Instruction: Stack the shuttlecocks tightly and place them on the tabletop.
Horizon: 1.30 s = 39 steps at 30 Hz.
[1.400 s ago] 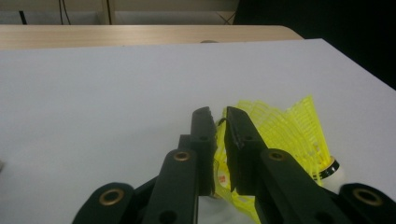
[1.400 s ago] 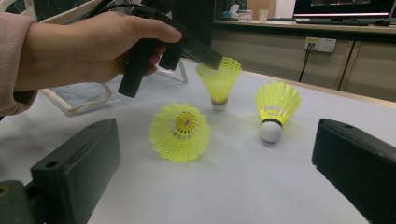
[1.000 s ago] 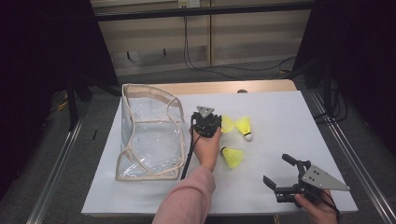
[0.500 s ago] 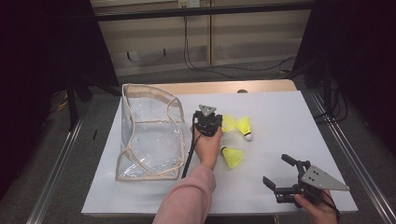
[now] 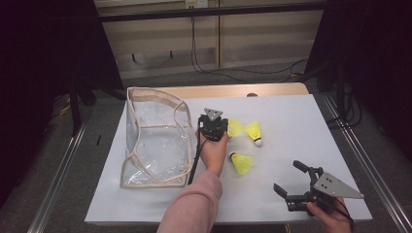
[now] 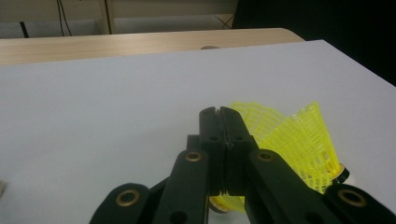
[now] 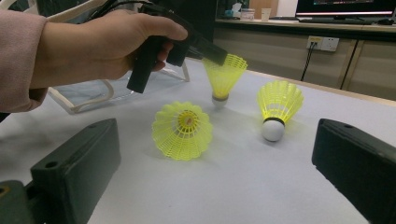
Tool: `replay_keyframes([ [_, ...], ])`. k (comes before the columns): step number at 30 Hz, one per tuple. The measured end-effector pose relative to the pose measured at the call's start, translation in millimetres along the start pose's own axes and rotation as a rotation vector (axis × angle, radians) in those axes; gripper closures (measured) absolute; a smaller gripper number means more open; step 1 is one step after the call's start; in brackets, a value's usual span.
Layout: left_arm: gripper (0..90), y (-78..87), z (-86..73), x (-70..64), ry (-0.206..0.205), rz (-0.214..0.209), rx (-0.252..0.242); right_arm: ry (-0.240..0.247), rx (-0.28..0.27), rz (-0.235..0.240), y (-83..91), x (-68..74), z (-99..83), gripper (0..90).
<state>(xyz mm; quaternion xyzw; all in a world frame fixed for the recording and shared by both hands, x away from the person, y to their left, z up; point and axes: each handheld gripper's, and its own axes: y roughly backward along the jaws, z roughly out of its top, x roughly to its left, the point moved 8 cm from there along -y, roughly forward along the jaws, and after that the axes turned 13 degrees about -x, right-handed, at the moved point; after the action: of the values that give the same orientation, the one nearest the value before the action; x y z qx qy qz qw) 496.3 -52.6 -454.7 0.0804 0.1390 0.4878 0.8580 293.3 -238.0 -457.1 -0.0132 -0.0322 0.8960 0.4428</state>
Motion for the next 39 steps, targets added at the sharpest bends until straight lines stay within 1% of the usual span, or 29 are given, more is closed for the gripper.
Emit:
replay_keyframes([
  [1, 89.0, 1.4, -0.1, 1.2, -0.006, 0.002, 0.008, 0.000, 0.003, -0.003, 0.1, 0.1, -0.1, 1.0],
  [4, 89.0, 4.1, 1.4, 3.5, -0.027, -0.002, 0.009, 0.003, 0.003, -0.001, -0.1, 0.4, -0.1, 1.1],
  [6, 88.9, 6.0, 2.1, 4.4, -0.034, -0.004, 0.012, 0.001, 0.004, -0.003, 0.0, 0.4, -0.1, 1.1],
  [8, 88.9, 8.4, 2.3, 5.3, -0.020, 0.017, 0.014, 0.003, 0.004, -0.003, 0.2, 0.3, -0.1, 1.1],
  [10, 88.9, 10.3, 2.2, 7.3, -0.024, 0.024, 0.014, 0.002, 0.001, -0.002, 0.2, 0.0, 0.1, 1.1],
  [12, 88.9, 11.9, 1.4, 8.4, -0.020, 0.031, 0.021, 0.001, 0.003, -0.005, 0.4, 0.1, 0.1, 1.1],
  [13, 88.9, 12.8, 1.7, 9.6, -0.032, 0.036, 0.022, 0.005, 0.002, -0.007, 0.3, -0.1, 0.2, 1.1],
  [14, 88.9, 14.0, 1.9, 11.4, -0.054, 0.026, 0.033, 0.005, 0.002, -0.004, 0.2, 0.1, 0.2, 1.1],
  [15, 88.9, 14.8, 2.3, 12.5, -0.055, 0.037, 0.033, 0.002, 0.004, -0.005, 0.2, 0.3, 0.0, 1.0],
  [16, 88.9, 15.2, 2.6, 12.5, -0.035, 0.048, 0.028, 0.003, 0.005, -0.008, 0.3, 0.0, -0.1, 1.1],
  [18, 88.8, 17.1, 2.8, 15.7, -0.060, 0.045, 0.040, 0.003, 0.002, -0.004, 0.2, 0.0, 0.2, 1.1],
  [19, 88.9, 17.4, 2.7, 15.6, -0.042, 0.058, 0.037, 0.004, -0.002, -0.001, 0.1, 0.0, 0.3, 1.1],
  [20, 88.8, 18.0, 2.5, 17.3, -0.053, 0.058, 0.043, 0.004, -0.002, -0.001, 0.1, 0.1, 0.4, 1.0],
  [23, 88.8, 19.5, 1.7, 18.6, -0.049, 0.072, 0.049, 0.002, 0.004, -0.006, 0.3, 0.1, 0.1, 1.0],
  [24, 88.8, 20.0, 1.4, 20.4, -0.070, 0.068, 0.060, 0.003, 0.002, -0.005, 0.2, 0.3, 0.2, 1.1],
  [25, 88.8, 19.7, 0.9, 19.7, -0.057, 0.071, 0.058, 0.003, 0.002, -0.005, 0.1, 0.3, 0.2, 1.1],
  [26, 88.8, 20.1, -0.1, 20.6, -0.058, 0.084, 0.067, 0.007, 0.002, -0.004, 0.1, 0.1, 0.3, 1.1],
  [28, 88.8, 19.7, -1.2, 22.1, -0.068, 0.086, 0.072, 0.004, 0.004, -0.007, 0.2, 0.0, 0.1, 1.1],
  [29, 88.8, 19.4, -2.0, 22.1, -0.060, 0.093, 0.076, 0.005, 0.003, -0.006, 0.2, 0.0, 0.1, 1.1],
  [31, 88.7, 18.2, -1.8, 22.2, -0.055, 0.091, 0.065, 0.003, 0.003, -0.004, 0.2, 0.2, 0.1, 1.1],
  [32, 88.6, 18.0, -1.8, 21.9, -0.054, 0.091, 0.067, 0.004, 0.003, -0.006, 0.2, 0.1, 0.1, 1.1],
  [33, 88.4, 17.6, -1.6, 22.2, -0.067, 0.081, 0.068, 0.003, 0.003, -0.003, 0.2, 0.2, 0.0, 1.0],
  [34, 87.9, 16.4, -1.8, 21.6, -0.057, 0.079, 0.059, 0.001, 0.004, -0.004, 0.3, 0.3, -0.1, 1.0],
  [35, 87.2, 15.8, -2.4, 21.2, -0.042, 0.087, 0.061, -0.001, 0.004, -0.005, 0.3, 0.2, -0.2, 1.0],
  [36, 86.5, 14.8, -1.9, 21.1, -0.037, 0.084, 0.051, 0.001, 0.000, -0.001, 0.1, 0.1, 0.1, 1.0],
  [37, 85.7, 13.7, -1.8, 20.2, -0.030, 0.074, 0.045, 0.001, 0.000, -0.001, 0.3, 0.1, 0.2, 1.0],
  [39, 84.5, 11.7, -1.9, 18.2, -0.020, 0.066, 0.041, 0.002, 0.000, 0.001, 0.3, 0.2, 0.2, 1.0],
])
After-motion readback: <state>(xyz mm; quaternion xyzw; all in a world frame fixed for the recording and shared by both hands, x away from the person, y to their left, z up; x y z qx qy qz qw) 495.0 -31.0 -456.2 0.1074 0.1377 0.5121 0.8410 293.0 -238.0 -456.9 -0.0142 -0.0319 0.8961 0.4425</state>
